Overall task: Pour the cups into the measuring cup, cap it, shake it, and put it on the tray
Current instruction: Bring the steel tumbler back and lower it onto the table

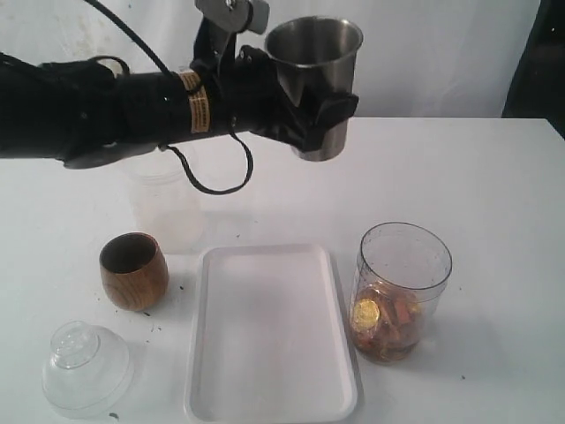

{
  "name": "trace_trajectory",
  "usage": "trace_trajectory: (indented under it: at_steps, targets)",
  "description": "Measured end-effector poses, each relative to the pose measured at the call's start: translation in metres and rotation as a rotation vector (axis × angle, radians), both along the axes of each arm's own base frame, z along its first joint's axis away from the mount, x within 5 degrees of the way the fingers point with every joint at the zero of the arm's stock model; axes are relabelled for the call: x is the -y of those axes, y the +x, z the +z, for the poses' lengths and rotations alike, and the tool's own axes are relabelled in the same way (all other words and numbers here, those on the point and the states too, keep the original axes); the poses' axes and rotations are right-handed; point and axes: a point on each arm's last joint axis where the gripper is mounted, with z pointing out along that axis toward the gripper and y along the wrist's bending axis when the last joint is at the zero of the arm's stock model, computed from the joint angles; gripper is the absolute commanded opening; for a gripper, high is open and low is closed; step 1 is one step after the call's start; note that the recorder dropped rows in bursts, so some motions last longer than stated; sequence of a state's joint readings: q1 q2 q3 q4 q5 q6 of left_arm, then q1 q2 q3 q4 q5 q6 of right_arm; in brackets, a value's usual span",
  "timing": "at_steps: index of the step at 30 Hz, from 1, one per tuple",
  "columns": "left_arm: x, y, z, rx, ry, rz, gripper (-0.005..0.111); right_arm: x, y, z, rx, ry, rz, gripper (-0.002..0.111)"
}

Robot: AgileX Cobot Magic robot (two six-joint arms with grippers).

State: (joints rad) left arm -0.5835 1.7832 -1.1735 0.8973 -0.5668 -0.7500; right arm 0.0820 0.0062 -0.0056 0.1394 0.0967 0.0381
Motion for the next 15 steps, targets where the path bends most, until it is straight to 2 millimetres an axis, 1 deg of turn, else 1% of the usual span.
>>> trace_trajectory:
  at_steps: [4, 6, 9, 15]
  targets:
    - [0.007, 0.006, -0.029, 0.003, 0.022, -0.039, 0.000, 0.000, 0.000, 0.000, 0.000, 0.000, 0.000, 0.000]
    - [0.009, 0.011, -0.042, -0.018, 0.010, -0.019, 0.000, 0.000, 0.000, 0.000, 0.000, 0.000, 0.000, 0.000]
    - [0.010, 0.020, -0.057, -0.051, -0.024, 0.047, 0.000, 0.000, 0.000, 0.000, 0.000, 0.000, 0.000, 0.000]
    - [0.004, 0.037, -0.084, -0.126, -0.084, 0.226, 0.000, 0.000, 0.000, 0.000, 0.000, 0.000, 0.000, 0.000]
